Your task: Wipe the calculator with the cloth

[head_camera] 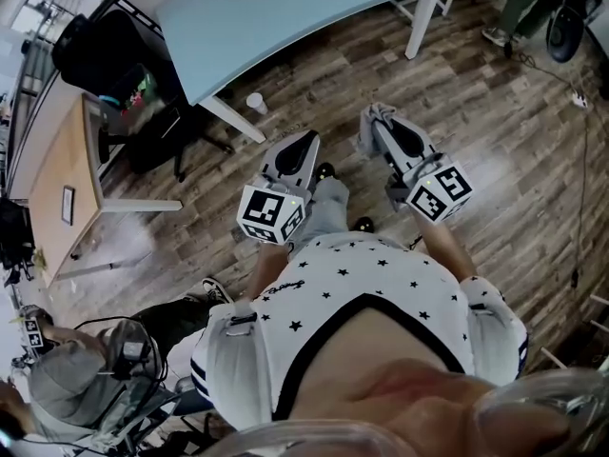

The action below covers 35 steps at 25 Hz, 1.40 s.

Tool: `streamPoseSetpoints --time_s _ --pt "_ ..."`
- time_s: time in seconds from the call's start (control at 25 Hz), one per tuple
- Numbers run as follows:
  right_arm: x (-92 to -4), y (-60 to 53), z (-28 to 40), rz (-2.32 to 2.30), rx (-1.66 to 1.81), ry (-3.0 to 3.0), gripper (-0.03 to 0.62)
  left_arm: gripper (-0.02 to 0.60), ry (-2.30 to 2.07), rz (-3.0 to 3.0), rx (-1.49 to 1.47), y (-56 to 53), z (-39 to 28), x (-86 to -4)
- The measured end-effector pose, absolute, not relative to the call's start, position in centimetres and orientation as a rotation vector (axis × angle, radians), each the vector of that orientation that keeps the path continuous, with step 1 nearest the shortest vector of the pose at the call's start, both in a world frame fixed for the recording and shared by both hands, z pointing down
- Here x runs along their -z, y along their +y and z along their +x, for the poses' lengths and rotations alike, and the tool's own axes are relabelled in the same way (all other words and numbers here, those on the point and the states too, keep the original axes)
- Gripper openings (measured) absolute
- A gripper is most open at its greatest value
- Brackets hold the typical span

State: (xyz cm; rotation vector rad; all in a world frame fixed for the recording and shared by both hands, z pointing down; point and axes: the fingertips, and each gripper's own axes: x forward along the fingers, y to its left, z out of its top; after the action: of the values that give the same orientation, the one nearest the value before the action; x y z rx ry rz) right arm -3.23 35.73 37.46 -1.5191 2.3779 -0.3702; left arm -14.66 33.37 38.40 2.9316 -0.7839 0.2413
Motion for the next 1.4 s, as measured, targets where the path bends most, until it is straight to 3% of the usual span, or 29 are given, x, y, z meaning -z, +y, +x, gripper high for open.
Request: streamPoseSetpoints --time_s 0.68,1.4 --pt "-36.4 25.2 1.8 -1.637 0.332 2.324 0.043 0.031 -0.645 3.007 -0.197 21.4 -8.7 -37.5" --pt "-36.8 15.1 2.6 -1.730 0.384 2.288 0.043 0.031 -0.565 2.975 -0.171 10.2 -8.0 -38.0"
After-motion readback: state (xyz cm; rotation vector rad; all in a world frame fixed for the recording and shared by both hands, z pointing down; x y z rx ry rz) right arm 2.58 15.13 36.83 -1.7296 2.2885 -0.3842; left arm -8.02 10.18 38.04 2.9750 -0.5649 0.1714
